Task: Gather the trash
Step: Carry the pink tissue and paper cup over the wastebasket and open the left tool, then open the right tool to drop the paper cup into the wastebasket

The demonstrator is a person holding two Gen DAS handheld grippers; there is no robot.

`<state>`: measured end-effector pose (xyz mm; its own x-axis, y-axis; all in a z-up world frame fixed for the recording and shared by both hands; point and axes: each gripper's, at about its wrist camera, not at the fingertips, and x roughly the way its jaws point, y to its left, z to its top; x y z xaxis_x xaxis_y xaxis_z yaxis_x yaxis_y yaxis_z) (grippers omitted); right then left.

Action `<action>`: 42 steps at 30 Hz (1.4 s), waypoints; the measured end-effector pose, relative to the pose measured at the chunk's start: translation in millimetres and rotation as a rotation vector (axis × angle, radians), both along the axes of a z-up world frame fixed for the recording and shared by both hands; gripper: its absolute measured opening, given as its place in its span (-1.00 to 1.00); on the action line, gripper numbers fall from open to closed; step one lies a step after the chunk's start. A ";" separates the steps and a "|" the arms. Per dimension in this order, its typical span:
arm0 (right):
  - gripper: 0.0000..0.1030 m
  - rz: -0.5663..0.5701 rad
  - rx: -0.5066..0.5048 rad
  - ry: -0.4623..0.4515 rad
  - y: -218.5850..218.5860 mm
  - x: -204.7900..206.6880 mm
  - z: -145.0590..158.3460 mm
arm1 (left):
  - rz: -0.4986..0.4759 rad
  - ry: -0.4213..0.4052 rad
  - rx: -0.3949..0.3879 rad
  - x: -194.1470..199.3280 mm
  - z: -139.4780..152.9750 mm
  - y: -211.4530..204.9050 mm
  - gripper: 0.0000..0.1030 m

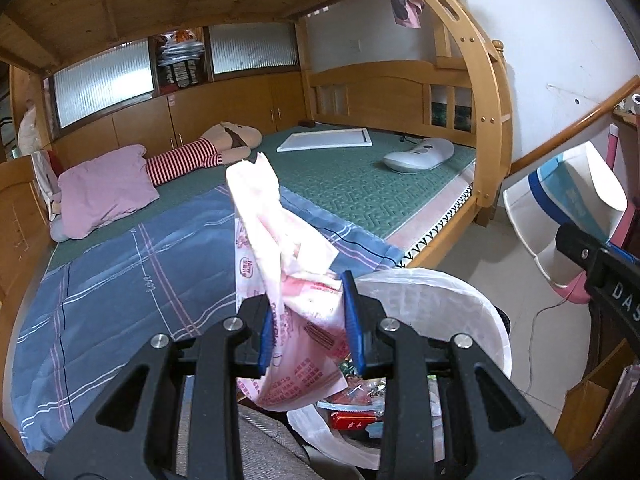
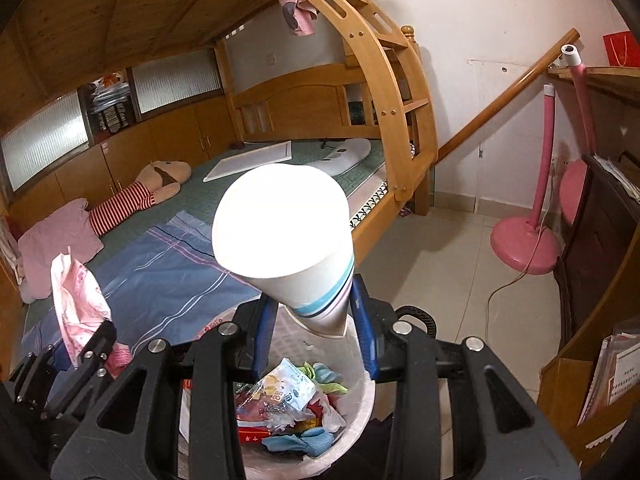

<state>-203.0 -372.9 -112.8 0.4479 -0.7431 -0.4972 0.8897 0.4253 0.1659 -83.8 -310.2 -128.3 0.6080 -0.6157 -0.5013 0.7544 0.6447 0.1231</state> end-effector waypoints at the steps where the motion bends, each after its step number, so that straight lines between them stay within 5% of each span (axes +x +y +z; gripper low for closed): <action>1: -0.29 0.002 -0.001 0.001 1.2 0.0 0.0 | -0.001 0.004 0.003 0.8 -1.7 -0.5 -0.41; 17: -0.29 0.003 -0.035 -0.011 6.3 -6.4 8.2 | -0.064 0.031 0.071 11.6 -25.9 -34.6 -0.23; 22: -0.29 0.006 -0.031 -0.007 8.9 -4.5 6.9 | -0.062 0.035 0.073 13.4 -27.4 -37.6 0.30; 35: -0.29 0.021 -0.012 0.010 5.9 2.2 0.4 | -0.008 0.024 0.019 24.2 -10.0 -15.1 0.32; 42: -0.27 0.062 0.048 0.108 -4.2 31.3 -26.3 | 0.035 0.019 -0.013 32.4 0.7 1.8 0.35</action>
<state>-171.7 -377.2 -139.1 0.4339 -0.6902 -0.5792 0.8760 0.4735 0.0919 -51.4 -308.4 -127.5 0.6195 -0.6010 -0.5051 0.7338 0.6719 0.1006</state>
